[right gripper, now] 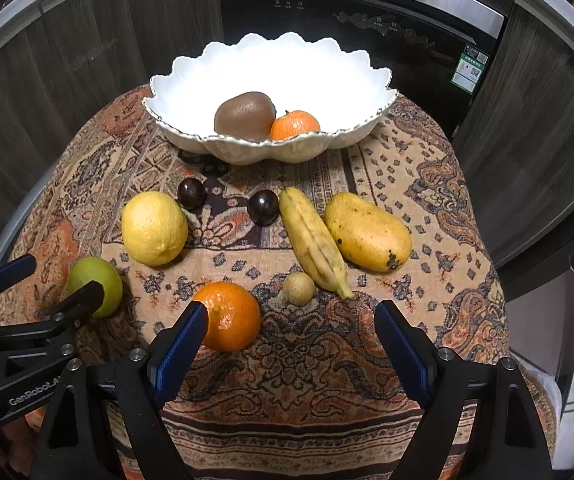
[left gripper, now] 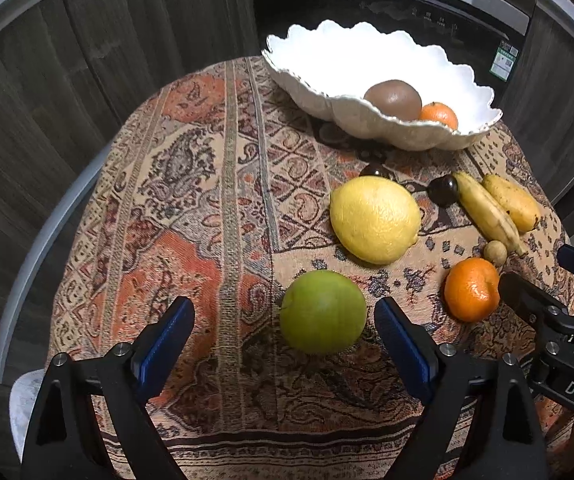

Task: Organize fruits
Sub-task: 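Grasp the green apple with the left tool while the right tool grasps a tangerine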

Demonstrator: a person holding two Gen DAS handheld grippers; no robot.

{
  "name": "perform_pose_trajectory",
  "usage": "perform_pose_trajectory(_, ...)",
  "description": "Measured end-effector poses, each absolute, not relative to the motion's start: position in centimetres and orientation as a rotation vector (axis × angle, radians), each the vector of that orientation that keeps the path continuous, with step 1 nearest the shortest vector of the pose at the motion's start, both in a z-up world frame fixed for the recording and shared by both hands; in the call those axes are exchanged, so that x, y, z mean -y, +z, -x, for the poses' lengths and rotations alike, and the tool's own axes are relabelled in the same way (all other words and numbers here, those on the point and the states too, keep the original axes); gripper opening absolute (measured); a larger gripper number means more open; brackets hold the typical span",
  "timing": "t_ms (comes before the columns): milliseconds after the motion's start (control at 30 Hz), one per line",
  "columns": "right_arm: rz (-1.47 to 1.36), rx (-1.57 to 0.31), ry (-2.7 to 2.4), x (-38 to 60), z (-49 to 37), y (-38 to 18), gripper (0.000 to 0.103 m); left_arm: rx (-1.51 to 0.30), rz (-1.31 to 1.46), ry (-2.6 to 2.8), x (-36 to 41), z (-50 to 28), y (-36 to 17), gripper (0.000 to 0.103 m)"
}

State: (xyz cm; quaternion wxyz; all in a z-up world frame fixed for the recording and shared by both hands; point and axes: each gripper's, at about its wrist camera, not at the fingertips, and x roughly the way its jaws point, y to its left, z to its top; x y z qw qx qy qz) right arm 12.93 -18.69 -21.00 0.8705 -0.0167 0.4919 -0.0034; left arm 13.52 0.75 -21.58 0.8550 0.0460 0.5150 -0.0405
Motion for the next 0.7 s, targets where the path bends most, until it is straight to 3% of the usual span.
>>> perform_pose_trajectory(333,0.028,-1.045,0.002,18.5,-13.3,-21.9,0.086,-1.119,-0.081,-0.110,-0.4,-14.1,-23.3,0.080)
perform_pose_trajectory(567,0.025,-1.049,0.004,18.6,-13.3,-22.1,0.086,-1.148,-0.069,-0.156,0.3,-14.5,-24.4,0.055)
perform_pose_trajectory(600,0.027,-1.049,0.004,18.5,-13.3,-22.1,0.086,-1.140,-0.075,-0.164,0.4,-14.4,-24.3,0.046)
perform_pose_trajectory(700,0.023,-1.050,0.007,18.6,-13.3,-22.1,0.086,-1.146,-0.065,-0.172,0.4,-14.3,-24.1,0.046)
